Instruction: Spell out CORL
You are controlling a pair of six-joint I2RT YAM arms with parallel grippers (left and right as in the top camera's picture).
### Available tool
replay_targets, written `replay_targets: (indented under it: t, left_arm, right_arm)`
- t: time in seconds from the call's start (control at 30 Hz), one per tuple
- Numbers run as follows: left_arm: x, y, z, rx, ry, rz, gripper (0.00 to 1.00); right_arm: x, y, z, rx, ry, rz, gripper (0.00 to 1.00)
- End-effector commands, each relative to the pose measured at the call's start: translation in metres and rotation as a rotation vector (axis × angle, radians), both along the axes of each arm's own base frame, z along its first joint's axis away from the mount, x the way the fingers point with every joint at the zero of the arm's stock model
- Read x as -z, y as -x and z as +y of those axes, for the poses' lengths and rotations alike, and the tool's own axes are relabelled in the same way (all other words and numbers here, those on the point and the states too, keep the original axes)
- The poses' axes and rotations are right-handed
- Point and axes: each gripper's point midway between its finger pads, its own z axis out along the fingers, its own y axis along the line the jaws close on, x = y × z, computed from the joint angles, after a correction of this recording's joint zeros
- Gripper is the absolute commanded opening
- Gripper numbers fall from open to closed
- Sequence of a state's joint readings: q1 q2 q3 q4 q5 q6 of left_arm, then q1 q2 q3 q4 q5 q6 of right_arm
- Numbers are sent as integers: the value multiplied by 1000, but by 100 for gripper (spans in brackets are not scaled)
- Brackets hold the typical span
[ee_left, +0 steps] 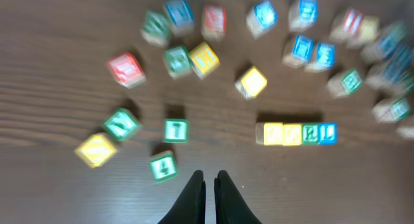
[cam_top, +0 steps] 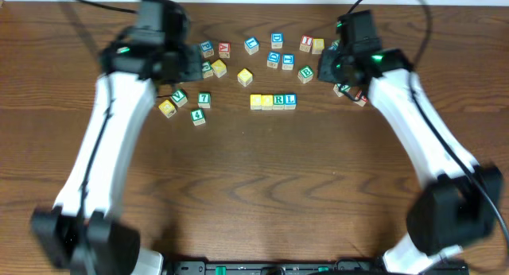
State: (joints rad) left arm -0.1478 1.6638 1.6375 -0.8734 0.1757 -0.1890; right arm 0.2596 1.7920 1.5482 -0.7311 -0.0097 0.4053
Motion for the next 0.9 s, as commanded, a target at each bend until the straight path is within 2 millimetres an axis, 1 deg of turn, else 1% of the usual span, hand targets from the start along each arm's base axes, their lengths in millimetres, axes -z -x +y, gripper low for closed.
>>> replay_targets:
  t: [0.0,0.1,0.17,0.2,0.23,0.27,0.3,0.33,0.37,0.43,0.5,0.6,0.63,0.73,0.87]
  left_arm:
    - [-51,19,25,-45,-5,-94,9]
    - [-63,37,39,-78,-7,-96,34]
    - [-68,50,47,-96,-9,-88,47]
    - [-70,55,50,-104,-10,-82,54]
    - [-71,61,55,-116,-12,-73,64]
    - [-71,65,59,-130,-19,-66,75]
    - [-71,70,65,-149,-36,-56,84]
    - [-69,75,72,-170,-58,-42,87]
    - [-67,79,77,-186,-79,-24,95]
    - [-62,88,85,-207,-110,14,96]
    - [-57,94,84,-205,-113,46,96]
    - [-55,97,84,-204,-114,59,96]
    - [-55,97,84,-204,-114,59,96]
    - [-55,97,84,-204,-114,59,97]
    - [-55,97,84,-204,-114,59,97]
  right_arm:
    - [-48,20,-5,-69,36,-72,39]
    - [-63,40,-11,-72,40,-62,42]
    - [-72,54,-15,-77,46,-55,44]
    - [-75,60,-16,-81,50,-52,46]
    - [-81,69,-19,-87,55,-50,58]
    - [-85,74,-21,-93,62,-50,80]
    - [-88,82,-23,-98,72,-47,93]
    - [-92,88,-27,-91,82,-44,99]
    - [-95,94,-31,-83,94,-42,99]
    - [-102,106,-40,-67,116,-45,99]
    - [-111,118,-47,-54,132,-55,99]
    - [-124,135,-57,-35,153,-77,99]
    - [-133,146,-61,-31,152,-96,99]
    - [-144,156,-63,-29,143,-127,99]
    - [-150,161,-64,-27,139,-148,99]
